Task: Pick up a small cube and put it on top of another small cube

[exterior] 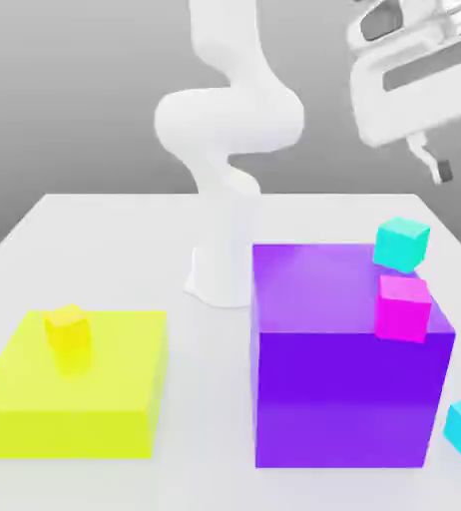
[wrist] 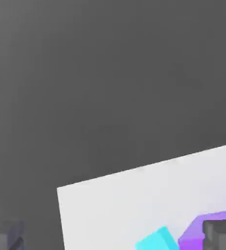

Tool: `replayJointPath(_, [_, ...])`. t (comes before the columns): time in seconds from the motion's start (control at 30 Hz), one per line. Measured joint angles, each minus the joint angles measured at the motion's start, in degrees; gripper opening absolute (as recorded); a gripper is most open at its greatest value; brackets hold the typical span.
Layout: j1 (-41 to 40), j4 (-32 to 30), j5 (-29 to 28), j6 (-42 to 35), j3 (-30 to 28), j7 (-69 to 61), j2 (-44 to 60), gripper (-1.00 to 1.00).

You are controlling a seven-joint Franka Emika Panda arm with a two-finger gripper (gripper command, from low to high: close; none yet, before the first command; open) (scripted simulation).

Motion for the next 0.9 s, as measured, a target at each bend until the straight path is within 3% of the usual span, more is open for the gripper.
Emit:
replayJointPath(0.17, [4.78, -0.89, 1.82, 3.28, 4.61, 13.56, 10.49, 0.00])
replayJointPath(0.3, [7.97, -1.44, -0.27, 6.28, 4.27, 25.40, 17.03, 0.00])
replayJointPath(0.53, [12.79, -2.13, -9.64, 11.36, -0.47, 48.36, 24.85, 0.00])
replayJointPath(0.77, [21.13, -2.56, -23.07, 15.43, -9.92, 73.93, 29.42, 0.00])
replayJointPath(0.9, [24.49, -1.38, -26.20, 18.66, -11.68, 79.73, 33.66, 0.00])
